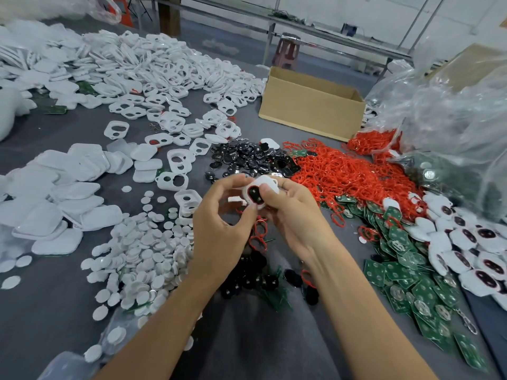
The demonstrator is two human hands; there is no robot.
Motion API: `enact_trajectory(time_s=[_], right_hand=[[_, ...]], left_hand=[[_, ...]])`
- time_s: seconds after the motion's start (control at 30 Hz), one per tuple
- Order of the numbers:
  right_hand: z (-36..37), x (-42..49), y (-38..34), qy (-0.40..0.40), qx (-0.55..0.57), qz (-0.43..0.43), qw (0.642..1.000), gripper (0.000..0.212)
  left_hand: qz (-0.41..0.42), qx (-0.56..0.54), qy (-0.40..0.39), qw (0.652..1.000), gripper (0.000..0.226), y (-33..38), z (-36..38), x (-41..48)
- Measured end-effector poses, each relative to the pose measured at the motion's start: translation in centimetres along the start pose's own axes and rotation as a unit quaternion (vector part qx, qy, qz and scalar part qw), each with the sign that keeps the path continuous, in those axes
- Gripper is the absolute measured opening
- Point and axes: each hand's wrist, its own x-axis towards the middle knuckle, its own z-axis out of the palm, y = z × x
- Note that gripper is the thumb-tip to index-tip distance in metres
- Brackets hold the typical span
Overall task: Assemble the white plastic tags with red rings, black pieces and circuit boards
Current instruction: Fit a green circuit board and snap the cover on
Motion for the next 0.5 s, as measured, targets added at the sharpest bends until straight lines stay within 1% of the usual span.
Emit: enact_trajectory(time_s=[0.1, 0.23, 0.33, 0.4, 0.5], right_hand=[[-0.6, 0.0, 0.0, -0.015, -0.022, -0.026, 0.999, 0.017], [-1.2, 0.2, -0.4, -0.036, -0.044, -0.02, 0.998, 0.021], [-1.8, 0.2, -0.8, -0.015, -0.115, -0.019, 0.993, 0.021], [-2.0, 0.1, -0.9, -0.013, -0.152, -0.011, 0.988, 0.013], [-1.7, -0.1, -0.9, -0.02, -0.141, 0.002, 0.99, 0.009]], left_hand=[[-0.037, 0.003, 0.014, 0.999, 0.032, -0.1, 0.0, 0.3], [-0.075, -0.029, 0.024, 0.996, 0.033, -0.4, 0.1, 0.5], [-0.083, -0.072, 0.037, 0.993, 0.04, -0.2, 0.0, 0.6], [-0.077, -0.087, 0.051, 0.992, 0.034, -0.2, -0.1, 0.7], [-0.077, -0.109, 0.029, 0.991, 0.028, -0.2, -0.2, 0.7]])
